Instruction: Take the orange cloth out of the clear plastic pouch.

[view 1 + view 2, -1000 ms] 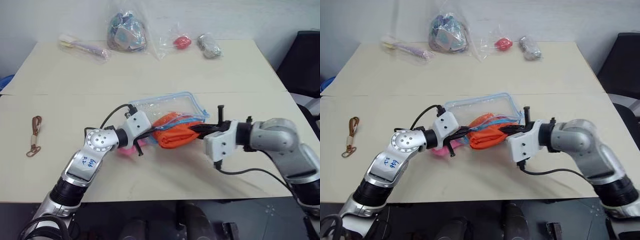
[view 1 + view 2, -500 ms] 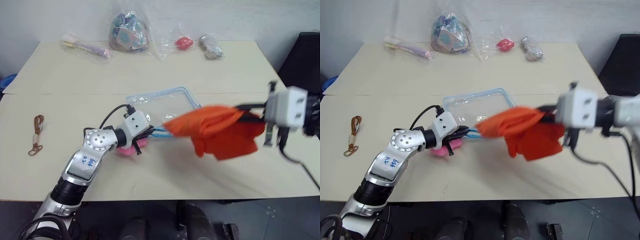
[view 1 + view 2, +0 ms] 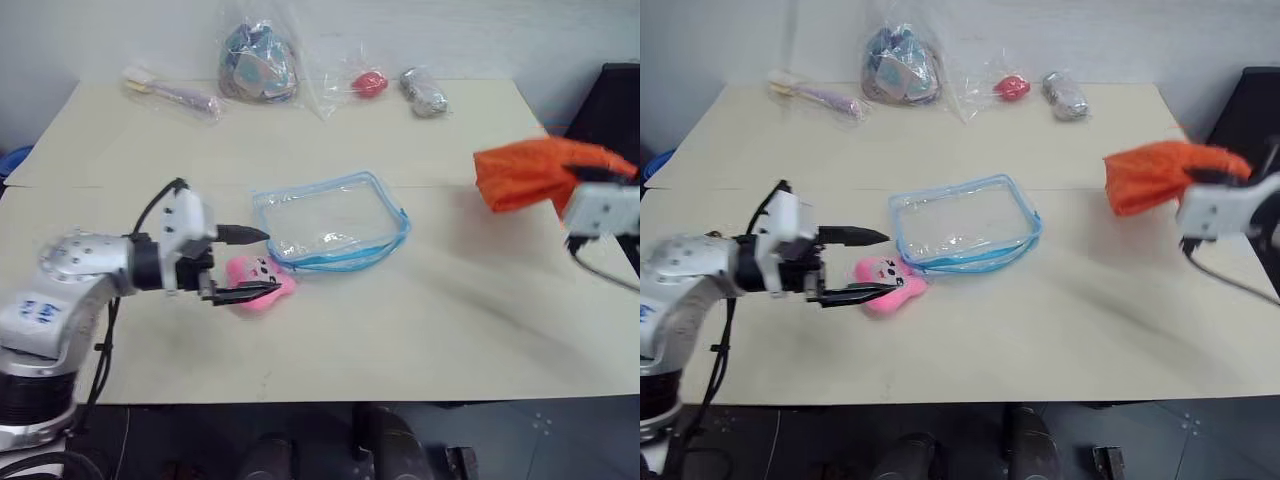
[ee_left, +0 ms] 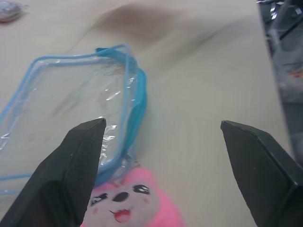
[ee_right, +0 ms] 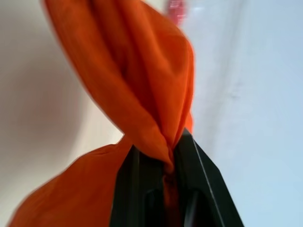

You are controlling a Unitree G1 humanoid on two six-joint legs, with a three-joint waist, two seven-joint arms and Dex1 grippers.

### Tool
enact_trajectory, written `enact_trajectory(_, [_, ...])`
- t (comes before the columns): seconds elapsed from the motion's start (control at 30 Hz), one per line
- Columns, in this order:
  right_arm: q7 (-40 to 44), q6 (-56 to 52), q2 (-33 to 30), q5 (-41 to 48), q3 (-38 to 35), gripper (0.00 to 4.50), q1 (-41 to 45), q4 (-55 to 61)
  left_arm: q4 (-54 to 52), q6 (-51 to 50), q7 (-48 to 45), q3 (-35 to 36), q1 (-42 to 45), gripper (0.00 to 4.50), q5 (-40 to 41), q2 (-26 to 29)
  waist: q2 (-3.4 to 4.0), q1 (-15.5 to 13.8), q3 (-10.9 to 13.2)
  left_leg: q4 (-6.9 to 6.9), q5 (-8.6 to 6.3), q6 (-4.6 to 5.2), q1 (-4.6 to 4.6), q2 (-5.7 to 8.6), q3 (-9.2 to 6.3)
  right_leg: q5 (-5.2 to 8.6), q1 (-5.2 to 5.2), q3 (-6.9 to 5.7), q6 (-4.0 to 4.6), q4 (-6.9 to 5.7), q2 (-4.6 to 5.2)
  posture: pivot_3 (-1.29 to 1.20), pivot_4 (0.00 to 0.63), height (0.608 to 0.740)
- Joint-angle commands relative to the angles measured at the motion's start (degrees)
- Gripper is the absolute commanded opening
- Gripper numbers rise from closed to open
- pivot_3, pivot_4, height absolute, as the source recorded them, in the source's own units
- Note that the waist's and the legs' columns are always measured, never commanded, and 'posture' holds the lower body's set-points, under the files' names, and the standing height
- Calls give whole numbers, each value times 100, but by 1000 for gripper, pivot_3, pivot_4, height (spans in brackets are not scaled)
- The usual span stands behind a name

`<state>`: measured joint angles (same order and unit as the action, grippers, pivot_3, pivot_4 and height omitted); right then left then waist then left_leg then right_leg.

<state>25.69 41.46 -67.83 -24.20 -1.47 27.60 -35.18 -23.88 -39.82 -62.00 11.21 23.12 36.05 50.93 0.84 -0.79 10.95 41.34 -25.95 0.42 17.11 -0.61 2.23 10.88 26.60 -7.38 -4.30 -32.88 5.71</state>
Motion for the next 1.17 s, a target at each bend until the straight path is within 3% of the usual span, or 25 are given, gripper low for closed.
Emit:
enact_trajectory(0.03, [-448, -106, 244, 123, -173, 0, -601, 133, -130, -290, -265, 373, 22, 4086, 596, 288, 1, 24, 0, 1, 0, 0, 5, -1, 1, 0, -6, 1, 0, -1, -2, 0, 150, 740])
enact_trajectory(0.27, [-658, -310, 463, -40, -47, 0, -1531, 640, -182, -412, -372, 550, -59, 4086, 961, 579, 22, 152, 0, -6, 3, -10, -6, -7, 20, 1, -12, 28, 1, -8, -21, 0, 150, 740])
enact_trajectory(0.43, [-144, -504, 368, 445, -111, 1630, -1725, 810, -21, -298, -571, 633, -269, 4131, 924, 829, 22, 213, 1, -9, 2, -15, -5, -5, 17, 3, -12, 31, 6, -7, -29, 0, 150, 740])
enact_trajectory(0.53, [576, -1020, 267, 1127, -322, 2728, -2022, 1115, 122, -485, -632, 807, -360, 4131, 1121, 960, 21, 223, 1, -9, 2, -15, -6, -4, 17, 3, -13, 33, 6, -6, -31, 0, 150, 740])
enact_trajectory(0.63, [1286, -1803, 211, 2076, -875, 3703, -2580, 1659, 238, -382, -658, 995, -515, 4131, 1050, 1012, 21, 186, 1, -9, 2, -15, -6, -7, 11, 4, -13, 31, 7, -6, -31, 0, 150, 740])
enact_trajectory(0.7, [1855, -2536, 364, 3196, -1541, 4434, -2959, 2070, 355, -320, -689, 1133, -615, 4131, 992, 1052, 18, 158, 1, -8, 2, -15, -5, -4, 11, 4, -15, 27, 7, -3, -33, 0, 150, 740])
enact_trajectory(0.77, [2596, -3506, 443, 4305, -2298, 4475, -3435, 2356, 495, -273, -732, 1193, -685, 4131, 945, 1095, 18, 120, 1, -8, 2, -14, -5, 1, 13, 3, -15, 30, 5, -2, -32, 0, 150, 740])
enact_trajectory(0.87, [3560, -4733, 349, 5094, -3322, 4475, -4224, 2240, 719, -133, -803, 1099, -634, 4131, 858, 1137, 20, 38, 2, -8, 1, -14, -6, 8, 13, 3, -17, 29, 5, -2, -34, 0, 150, 740])
enact_trajectory(1.03, [4400, -5810, 255, 5505, -4635, 4475, -4960, 1777, 1117, 48, -948, 883, -308, 4131, 716, 1205, 19, -36, 1, -9, -4, -4, -8, 16, 20, 1, -20, 37, 3, 2, -37, 0, 150, 740])
enact_trajectory(1.17, [4547, -6185, 435, 5612, -5020, 4475, -5078, 1986, 1275, 200, -997, 737, -101, 4131, 608, 1146, 19, -26, 1, -13, -5, -2, -16, 16, 35, 0, -18, 53, 1, -5, -41, 0, 150, 740])
